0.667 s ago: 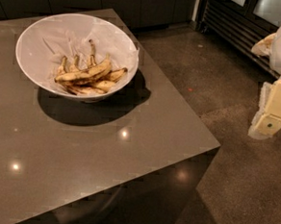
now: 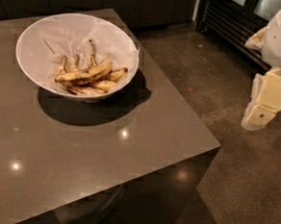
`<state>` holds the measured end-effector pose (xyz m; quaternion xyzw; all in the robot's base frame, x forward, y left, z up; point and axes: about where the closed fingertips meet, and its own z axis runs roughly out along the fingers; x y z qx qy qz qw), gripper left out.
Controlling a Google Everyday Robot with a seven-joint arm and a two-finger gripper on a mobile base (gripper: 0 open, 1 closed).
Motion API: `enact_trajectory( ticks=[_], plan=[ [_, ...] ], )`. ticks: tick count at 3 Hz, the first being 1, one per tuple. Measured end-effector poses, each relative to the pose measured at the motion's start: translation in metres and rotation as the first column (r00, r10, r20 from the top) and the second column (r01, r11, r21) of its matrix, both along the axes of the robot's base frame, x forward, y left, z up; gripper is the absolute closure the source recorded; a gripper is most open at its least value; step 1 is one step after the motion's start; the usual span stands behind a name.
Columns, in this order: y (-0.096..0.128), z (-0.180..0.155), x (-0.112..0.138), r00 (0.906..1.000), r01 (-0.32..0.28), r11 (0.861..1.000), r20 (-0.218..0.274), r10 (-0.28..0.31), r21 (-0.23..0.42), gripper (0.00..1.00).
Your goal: Pick banana from white bowl
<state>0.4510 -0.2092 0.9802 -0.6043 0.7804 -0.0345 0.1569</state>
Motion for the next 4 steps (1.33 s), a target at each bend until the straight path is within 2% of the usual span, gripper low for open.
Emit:
enact_trajectory(
  ticks=[1,2,4],
  plan=[
    [0.016,0.004,0.032,0.9999,-0.01,1.0,0.007,0.011,-0.008,0.0],
    [0.039,0.009,0.067,0.9976,-0.07,0.997,0.0,0.07,-0.03,0.0],
    [0.051,0.016,0.078,0.9932,-0.105,0.994,0.052,0.105,0.008,0.0]
  ],
)
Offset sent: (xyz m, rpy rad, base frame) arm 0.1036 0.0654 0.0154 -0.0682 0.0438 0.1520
